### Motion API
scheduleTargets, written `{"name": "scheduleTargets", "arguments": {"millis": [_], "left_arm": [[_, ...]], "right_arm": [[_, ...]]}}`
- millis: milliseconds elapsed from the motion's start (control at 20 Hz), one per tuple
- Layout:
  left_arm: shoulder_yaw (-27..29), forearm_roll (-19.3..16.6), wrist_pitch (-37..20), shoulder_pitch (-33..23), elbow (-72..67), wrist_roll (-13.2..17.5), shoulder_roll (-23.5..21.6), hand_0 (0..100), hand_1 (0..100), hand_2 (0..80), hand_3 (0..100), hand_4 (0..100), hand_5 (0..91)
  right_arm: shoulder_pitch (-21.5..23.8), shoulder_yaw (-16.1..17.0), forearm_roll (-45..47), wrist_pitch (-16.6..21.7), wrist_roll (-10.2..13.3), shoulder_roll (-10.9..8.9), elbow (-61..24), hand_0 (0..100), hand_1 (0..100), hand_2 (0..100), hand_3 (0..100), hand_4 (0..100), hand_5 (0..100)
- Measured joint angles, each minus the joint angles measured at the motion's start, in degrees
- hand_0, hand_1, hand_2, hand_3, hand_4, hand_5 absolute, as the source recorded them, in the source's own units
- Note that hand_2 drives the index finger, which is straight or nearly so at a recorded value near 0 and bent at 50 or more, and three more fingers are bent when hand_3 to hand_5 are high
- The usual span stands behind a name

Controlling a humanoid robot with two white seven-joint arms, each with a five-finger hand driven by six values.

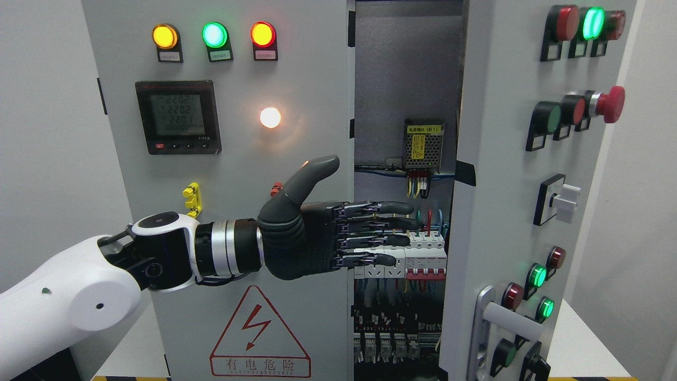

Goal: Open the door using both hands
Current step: 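Insert left hand fingers behind the edge of the push-button door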

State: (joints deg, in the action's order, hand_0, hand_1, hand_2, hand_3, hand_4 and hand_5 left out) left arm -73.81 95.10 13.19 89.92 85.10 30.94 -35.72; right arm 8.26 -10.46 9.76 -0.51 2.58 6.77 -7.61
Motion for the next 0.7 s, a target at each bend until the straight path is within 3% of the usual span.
{"name": "scheduleTargets", "arguments": {"millis": [701], "left_arm": [[2.76,0.1,0.16,0.09,-0.98,-2.6,9.42,0,0,0.0,0,3,0.0]], "right_arm": [[0.0,0.0,0.0,0.0,0.0,0.0,0.0,0,0,0,0,0,0]]}}
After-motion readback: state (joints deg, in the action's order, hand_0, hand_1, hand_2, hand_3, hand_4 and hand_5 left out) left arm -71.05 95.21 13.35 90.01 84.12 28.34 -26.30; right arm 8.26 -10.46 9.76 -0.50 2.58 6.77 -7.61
